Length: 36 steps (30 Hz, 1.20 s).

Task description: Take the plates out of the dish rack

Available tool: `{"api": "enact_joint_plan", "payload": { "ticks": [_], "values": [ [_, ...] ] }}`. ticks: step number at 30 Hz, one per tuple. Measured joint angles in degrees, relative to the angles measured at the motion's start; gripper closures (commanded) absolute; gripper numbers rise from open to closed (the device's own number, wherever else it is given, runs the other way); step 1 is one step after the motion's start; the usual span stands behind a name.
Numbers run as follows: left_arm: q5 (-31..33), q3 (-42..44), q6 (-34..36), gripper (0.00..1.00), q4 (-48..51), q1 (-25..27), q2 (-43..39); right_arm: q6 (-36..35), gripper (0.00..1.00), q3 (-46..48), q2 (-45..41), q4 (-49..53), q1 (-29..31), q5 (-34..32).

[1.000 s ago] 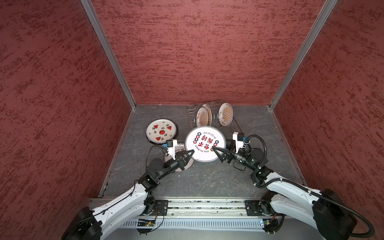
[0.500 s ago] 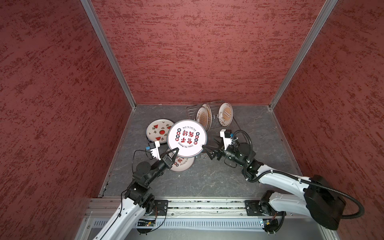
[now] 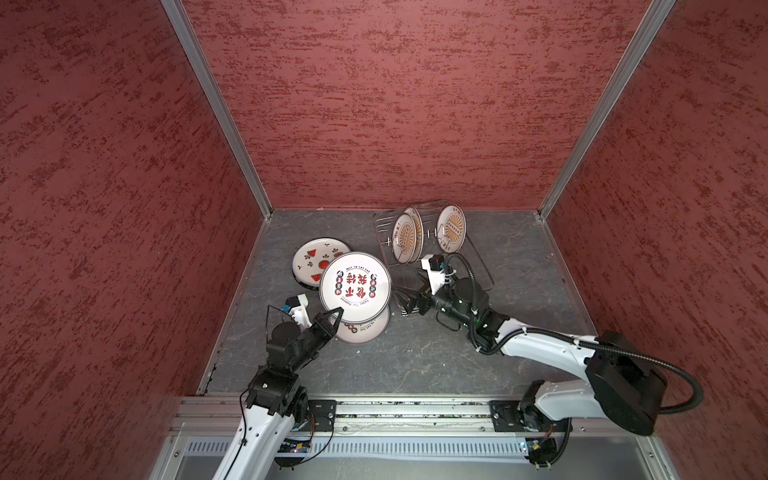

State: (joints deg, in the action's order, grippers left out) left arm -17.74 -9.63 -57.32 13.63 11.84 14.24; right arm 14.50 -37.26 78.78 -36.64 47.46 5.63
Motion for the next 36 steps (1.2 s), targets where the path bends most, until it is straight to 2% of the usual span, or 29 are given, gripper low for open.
{"api": "enact_joint_plan", "payload": {
  "ticks": [6, 19, 23, 36],
  "values": [
    [-2.0, 0.0, -1.4, 1.0, 3.0, -3.0, 0.1, -0.5, 0.01, -1.8, 2.3, 0.8, 1.0, -0.6],
    [0.0, -1.7, -6.4, 1.0, 12.9, -3.2, 3.8, -0.4, 0.01, -4.4, 4.0, 4.1, 1.1, -2.1],
    [0.0, -1.7, -8.0, 1.0, 13.4, -3.2, 5.3, -0.4, 0.01, -4.4, 4.0, 4.4, 1.1, -2.1],
    [-1.7, -1.7, -10.7, 1.0, 9.9, -2.4, 17.6, -0.3, 0.01, -4.5, 4.4, 4.9, 1.1, -2.4]
  ]
}}
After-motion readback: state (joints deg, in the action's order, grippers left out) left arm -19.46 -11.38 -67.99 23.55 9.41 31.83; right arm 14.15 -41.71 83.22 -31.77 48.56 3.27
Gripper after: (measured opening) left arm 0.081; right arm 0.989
